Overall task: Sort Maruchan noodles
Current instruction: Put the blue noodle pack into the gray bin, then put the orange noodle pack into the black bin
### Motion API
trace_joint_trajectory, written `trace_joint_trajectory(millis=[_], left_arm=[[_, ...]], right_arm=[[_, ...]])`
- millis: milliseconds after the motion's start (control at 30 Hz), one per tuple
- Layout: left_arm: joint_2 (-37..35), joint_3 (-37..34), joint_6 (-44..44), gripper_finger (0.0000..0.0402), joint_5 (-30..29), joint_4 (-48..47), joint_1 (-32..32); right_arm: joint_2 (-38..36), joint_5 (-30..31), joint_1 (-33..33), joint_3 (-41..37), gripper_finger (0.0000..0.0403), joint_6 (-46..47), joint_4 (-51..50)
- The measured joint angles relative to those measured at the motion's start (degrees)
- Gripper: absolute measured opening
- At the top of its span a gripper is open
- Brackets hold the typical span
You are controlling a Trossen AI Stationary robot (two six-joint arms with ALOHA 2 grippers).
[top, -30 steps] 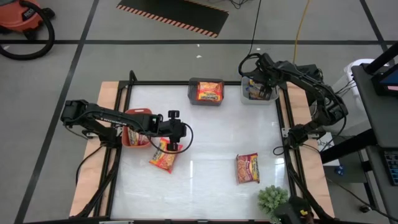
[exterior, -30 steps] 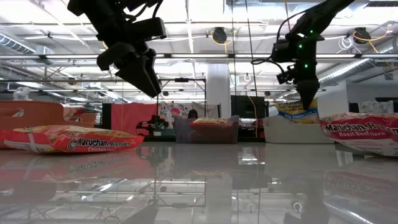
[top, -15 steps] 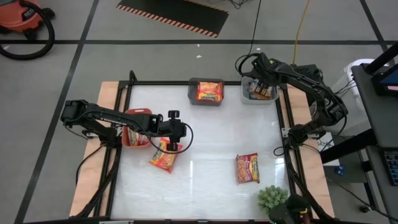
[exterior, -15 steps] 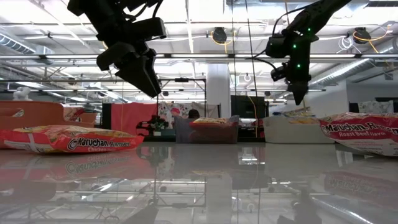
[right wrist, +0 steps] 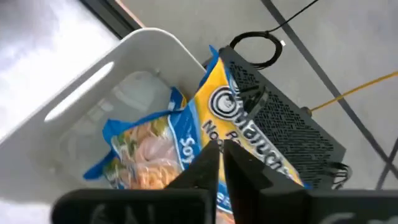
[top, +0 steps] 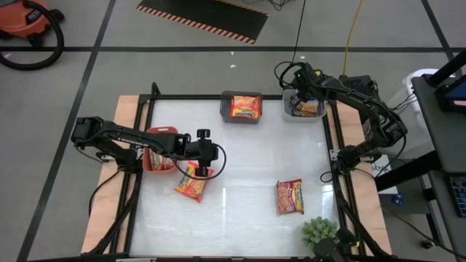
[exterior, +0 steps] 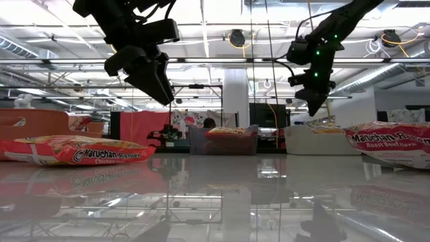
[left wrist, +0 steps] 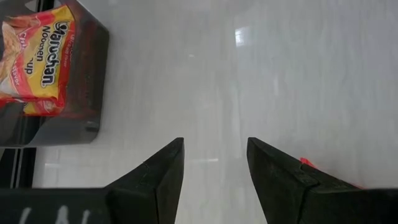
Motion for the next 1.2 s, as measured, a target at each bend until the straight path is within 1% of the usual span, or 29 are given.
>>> trace_joint_trajectory(millis=[100,267,467,700,967,1133,1200], left_arm=[[0.0,0.0,0.0,0.0182,0.0,-0.2,-0.1],[0.0,0.0,0.3,0.0182,0.0,-0.2,-0.1],[0.0,0.0,0.6,0.0182,0.0,0.1,-0.1],[0.0,0.0,0.6,0.0182,0.0,0.3,-0.1],[0.0,0.0,0.6,0.0182,0.0,0.3,-0.1],[0.0,0.0,0.5,0.0182,0.0,0.3,-0.1],[0.0,0.0,0.6,0.0182,0.0,0.3,-0.1]], right_arm=[[0.0,0.0,0.0,-3.0,0.0002,1.5,3.2],[0.0,0.2,0.0,-6.6,0.0007,4.7,3.5],[0.0,0.2,0.0,-10.2,0.0008,5.6,3.8],[-0.4,-0.1,1.5,-10.8,0.0008,6.9,1.5],[-4.0,-3.5,4.1,-11.0,0.0008,9.0,-1.8],[-8.4,-2.6,5.3,-11.0,0.0008,9.9,-1.6],[-9.6,0.1,5.4,-11.0,0.0008,10.3,-1.0]])
